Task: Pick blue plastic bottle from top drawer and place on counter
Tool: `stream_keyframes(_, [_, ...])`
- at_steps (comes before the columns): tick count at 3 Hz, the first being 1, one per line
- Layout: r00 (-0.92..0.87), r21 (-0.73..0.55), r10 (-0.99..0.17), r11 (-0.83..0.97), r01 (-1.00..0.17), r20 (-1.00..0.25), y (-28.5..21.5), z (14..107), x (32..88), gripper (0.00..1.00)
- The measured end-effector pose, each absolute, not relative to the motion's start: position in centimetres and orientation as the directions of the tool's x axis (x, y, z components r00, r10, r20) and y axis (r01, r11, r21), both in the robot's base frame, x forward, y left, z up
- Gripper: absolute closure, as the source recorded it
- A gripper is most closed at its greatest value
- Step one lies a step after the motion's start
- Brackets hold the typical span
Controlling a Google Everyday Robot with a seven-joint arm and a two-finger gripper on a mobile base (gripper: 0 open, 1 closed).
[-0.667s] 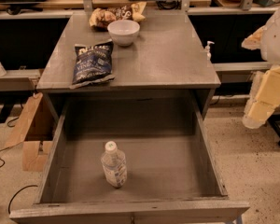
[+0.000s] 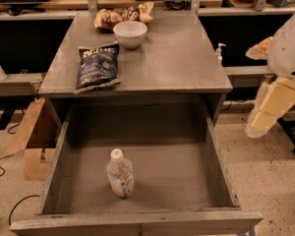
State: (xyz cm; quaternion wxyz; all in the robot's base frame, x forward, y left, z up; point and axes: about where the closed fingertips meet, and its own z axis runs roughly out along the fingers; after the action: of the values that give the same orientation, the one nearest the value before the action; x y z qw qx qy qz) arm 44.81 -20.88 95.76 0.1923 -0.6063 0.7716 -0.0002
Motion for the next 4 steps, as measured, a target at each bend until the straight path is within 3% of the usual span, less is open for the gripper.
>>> stream_keyframes(1, [-0.097, -0.194, -0.874, 0.212, -0.958, -0.476, -18.3, 89.7, 46.9, 0.0])
stream_keyframes(3, [0.084, -0.171, -0.546, 0.11, -0.979, -0.834, -9.8, 80.9, 49.5, 0.0])
stream_keyframes(4, [0.148, -0.203, -0.453, 0.076, -0.976, -0.879, -8.8, 79.5, 48.7, 0.0])
